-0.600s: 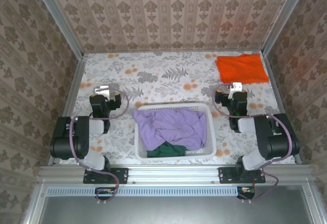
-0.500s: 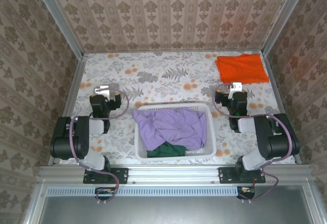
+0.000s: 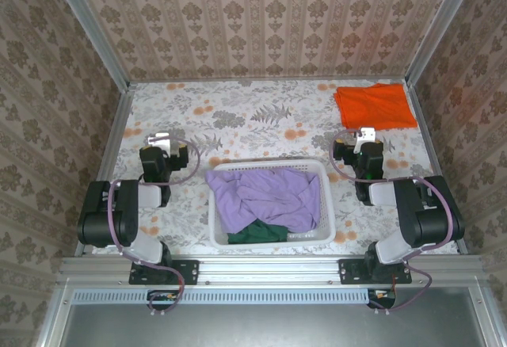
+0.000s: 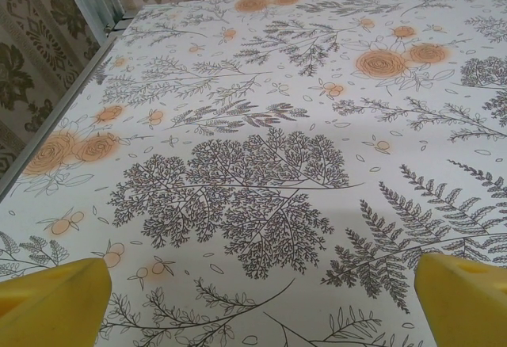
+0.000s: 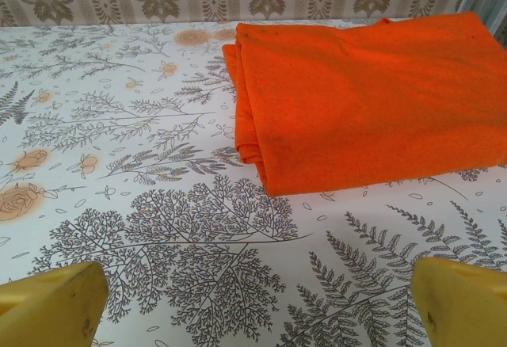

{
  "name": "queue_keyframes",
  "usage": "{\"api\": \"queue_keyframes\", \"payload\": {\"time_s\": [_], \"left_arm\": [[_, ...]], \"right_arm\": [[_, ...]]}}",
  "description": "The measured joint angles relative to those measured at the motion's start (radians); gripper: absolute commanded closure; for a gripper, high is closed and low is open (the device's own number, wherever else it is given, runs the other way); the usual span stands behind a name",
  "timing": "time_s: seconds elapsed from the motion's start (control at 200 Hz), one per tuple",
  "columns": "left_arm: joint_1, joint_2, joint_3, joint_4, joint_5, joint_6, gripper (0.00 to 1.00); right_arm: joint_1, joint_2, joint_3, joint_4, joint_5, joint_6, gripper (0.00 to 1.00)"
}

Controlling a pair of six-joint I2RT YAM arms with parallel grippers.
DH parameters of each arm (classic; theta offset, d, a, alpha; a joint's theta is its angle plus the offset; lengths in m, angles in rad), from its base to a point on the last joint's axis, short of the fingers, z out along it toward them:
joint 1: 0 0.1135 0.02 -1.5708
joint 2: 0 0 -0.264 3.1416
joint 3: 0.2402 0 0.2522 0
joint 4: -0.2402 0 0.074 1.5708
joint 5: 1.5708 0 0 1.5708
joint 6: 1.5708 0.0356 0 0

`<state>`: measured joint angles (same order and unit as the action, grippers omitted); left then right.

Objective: Fold and stack the t-shirts

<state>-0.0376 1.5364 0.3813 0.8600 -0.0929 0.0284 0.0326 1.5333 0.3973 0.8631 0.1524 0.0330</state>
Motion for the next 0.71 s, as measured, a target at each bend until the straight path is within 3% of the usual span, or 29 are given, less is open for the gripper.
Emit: {"api": "queue_keyframes", "payload": {"time_s": [0.52,0.705], "left_arm": [[0.000,0.000,0.000,0.000,0.003,0.000,0.00],[-0.019,-0.066,0.000,-0.062,-0.005,0.022,0.00]], "right_arm": [[0.002,0.000,0.000,0.000,0.002,0.000,0.00],[0.057,-0.107,0.000,-0.096,0.106,-0.004,0.00]]}}
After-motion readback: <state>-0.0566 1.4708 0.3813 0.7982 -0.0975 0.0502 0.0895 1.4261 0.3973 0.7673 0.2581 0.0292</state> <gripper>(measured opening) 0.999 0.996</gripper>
